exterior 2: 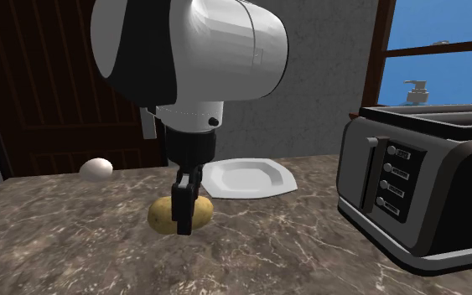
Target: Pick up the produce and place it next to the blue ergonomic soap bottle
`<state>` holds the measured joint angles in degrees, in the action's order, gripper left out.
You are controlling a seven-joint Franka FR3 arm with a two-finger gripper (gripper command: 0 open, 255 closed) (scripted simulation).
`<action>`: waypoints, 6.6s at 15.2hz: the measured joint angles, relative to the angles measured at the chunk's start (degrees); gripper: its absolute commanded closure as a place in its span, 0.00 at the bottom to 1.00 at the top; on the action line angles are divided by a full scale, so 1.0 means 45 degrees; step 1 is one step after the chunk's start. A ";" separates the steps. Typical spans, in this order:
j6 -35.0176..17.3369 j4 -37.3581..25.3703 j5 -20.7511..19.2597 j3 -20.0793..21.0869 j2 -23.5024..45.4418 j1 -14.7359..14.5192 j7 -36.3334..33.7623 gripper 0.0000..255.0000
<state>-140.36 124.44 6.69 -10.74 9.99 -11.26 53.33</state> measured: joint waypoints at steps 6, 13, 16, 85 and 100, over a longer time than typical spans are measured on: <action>0.0003 0.0001 -0.0001 0.0001 0.0001 -0.0002 -0.0003 1.00; 0.0605 -0.0216 -0.0172 -0.0048 -0.0399 -0.0019 -0.0131 1.00; 0.1051 -0.0379 -0.0294 -0.0072 -0.0691 -0.0035 -0.0226 1.00; 1.0512 -0.8825 -0.0127 -0.2611 -0.1375 0.2486 0.4021 1.00; 1.2790 -1.4665 0.2468 -0.4112 0.3136 0.6614 0.8516 1.00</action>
<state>-82.81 58.45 17.79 -29.24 24.10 18.50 91.66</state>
